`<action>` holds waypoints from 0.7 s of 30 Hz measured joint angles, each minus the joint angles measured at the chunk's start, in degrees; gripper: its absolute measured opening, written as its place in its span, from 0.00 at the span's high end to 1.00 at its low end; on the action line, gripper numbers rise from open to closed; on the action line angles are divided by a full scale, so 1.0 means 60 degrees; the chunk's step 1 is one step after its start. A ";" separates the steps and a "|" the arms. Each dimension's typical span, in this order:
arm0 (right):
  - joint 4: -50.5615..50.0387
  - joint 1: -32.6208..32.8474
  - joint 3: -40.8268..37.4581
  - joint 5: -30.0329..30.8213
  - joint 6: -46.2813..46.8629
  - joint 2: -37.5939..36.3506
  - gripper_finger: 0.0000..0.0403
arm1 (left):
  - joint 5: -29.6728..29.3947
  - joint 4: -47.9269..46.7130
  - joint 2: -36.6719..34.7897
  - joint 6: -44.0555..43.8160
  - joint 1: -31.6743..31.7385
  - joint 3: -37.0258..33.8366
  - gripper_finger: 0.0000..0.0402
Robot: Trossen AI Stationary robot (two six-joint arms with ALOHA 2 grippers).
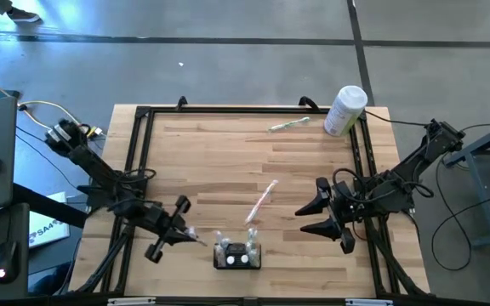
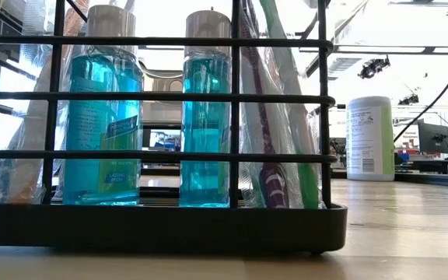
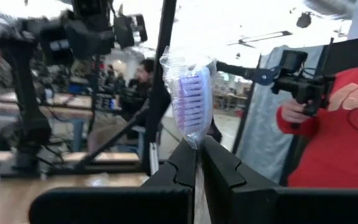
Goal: Pick & Place toothbrushing station
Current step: Put the purple toothbrush into the black wire organizer
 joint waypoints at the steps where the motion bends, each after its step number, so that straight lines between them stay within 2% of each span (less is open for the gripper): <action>1: 0.0000 0.0000 0.0000 -0.0085 0.0044 0.0003 0.51 | 0.0202 0.0004 0.0083 -0.0133 0.0108 0.0000 0.99; 8: 0.0000 0.0095 0.0000 -0.0118 0.0062 0.0003 0.51 | 0.0646 0.0510 0.0668 -0.0383 0.0285 0.0000 0.99; 21: -0.0005 0.0084 0.0000 -0.0147 0.0095 0.0000 0.51 | 0.0641 0.1809 0.1875 -0.0107 0.0287 0.0000 0.99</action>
